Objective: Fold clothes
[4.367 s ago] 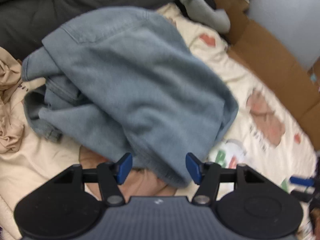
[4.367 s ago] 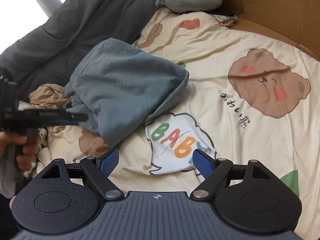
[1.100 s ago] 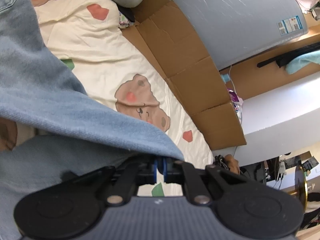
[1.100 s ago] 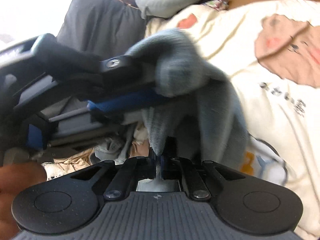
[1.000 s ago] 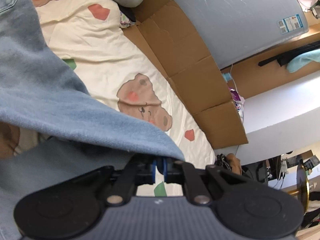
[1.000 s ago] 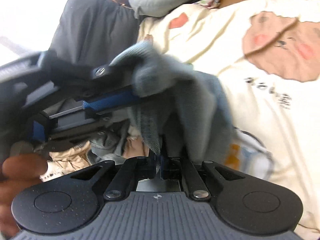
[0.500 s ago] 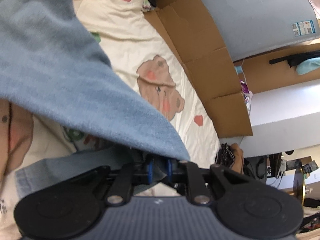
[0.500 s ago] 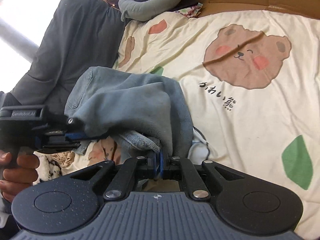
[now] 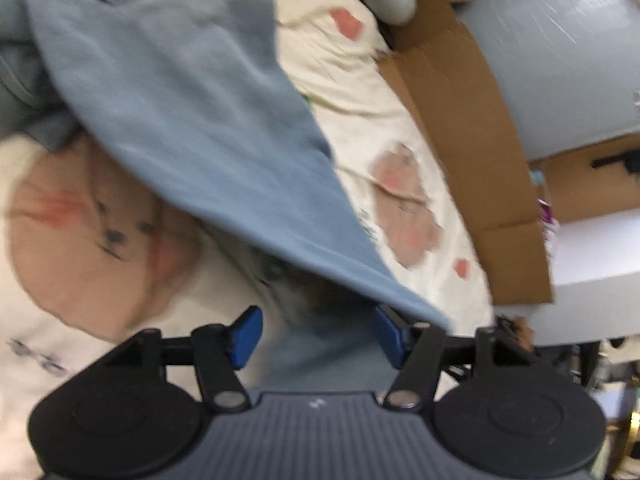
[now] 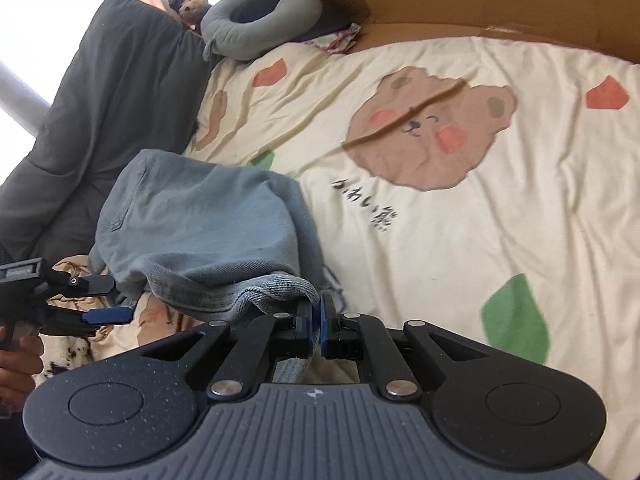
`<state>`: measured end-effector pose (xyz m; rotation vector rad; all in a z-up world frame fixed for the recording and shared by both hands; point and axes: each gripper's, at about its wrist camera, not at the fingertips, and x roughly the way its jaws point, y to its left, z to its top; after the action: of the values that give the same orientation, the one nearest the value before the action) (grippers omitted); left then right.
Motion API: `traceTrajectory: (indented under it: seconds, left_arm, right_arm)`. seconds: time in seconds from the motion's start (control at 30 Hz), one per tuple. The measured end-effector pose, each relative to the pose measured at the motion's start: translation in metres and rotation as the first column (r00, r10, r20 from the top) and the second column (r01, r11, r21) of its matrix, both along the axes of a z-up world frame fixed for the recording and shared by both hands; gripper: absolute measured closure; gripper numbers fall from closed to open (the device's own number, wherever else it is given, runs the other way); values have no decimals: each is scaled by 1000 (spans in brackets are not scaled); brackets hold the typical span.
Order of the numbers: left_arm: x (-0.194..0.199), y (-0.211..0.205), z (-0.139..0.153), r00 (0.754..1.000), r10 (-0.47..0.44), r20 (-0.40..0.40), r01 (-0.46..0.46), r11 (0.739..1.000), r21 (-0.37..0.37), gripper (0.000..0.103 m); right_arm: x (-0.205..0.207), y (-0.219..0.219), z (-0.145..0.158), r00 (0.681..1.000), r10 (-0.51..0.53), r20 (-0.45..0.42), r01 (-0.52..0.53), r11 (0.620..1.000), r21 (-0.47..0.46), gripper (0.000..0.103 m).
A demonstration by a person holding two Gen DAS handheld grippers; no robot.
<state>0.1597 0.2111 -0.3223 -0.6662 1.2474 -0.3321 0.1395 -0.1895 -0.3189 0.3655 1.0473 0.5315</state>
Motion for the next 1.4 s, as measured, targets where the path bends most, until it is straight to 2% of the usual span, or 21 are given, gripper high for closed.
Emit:
traceTrajectory:
  seconds: [0.1,0.2,0.43,0.57,0.77,0.87,0.93,0.97,1.0,1.03,1.2,1.4]
  left_arm:
    - [5,18,-2,998,57,17,-57,998,30,38]
    - [12,42,2,990,112,89,-120,988,96,38]
    - [39,96,3,950,231,210,-278,933,231,37]
    - [53,131,7,934,265,240,-324,911,254,37]
    - [82,163,-2,918,301,257,-365,896,252,34]
    - [93,172,-11,908,336,252,-389,898,206,40]
    - [97,176,-12,901,362,239,-411,890,200,61]
    - [98,177,-10,895,375,244,-424,885,195,66]
    - [98,178,-8,888,387,249,-436,879,190,82]
    - [101,177,-3,888,377,263,-432,880,198,86]
    - [117,166,21,889,312,337,-400,886,235,91]
    - [145,147,50,869,273,412,-400,879,259,91]
  right_arm:
    - [-2,-10,2,1000,-14,7,14,1000,-20,102]
    - [-3,-20,5,1000,-28,14,29,999,-40,102]
    - [-7,-36,15,998,-41,44,45,995,-88,102]
    - [-8,-40,21,998,-36,54,42,992,-119,102]
    - [-8,-40,30,997,-25,75,35,990,-134,102]
    - [-7,-40,33,996,-24,87,36,989,-140,102]
    - [-6,-41,34,996,-27,90,40,989,-142,102]
    - [-5,-41,35,995,-29,91,42,989,-143,102]
    - [-4,-41,36,995,-31,93,44,988,-145,102]
    - [-3,-41,37,995,-32,97,46,987,-151,102]
    - [6,-38,48,989,-21,143,47,982,-180,102]
    - [25,-37,64,979,-4,205,48,977,-209,102]
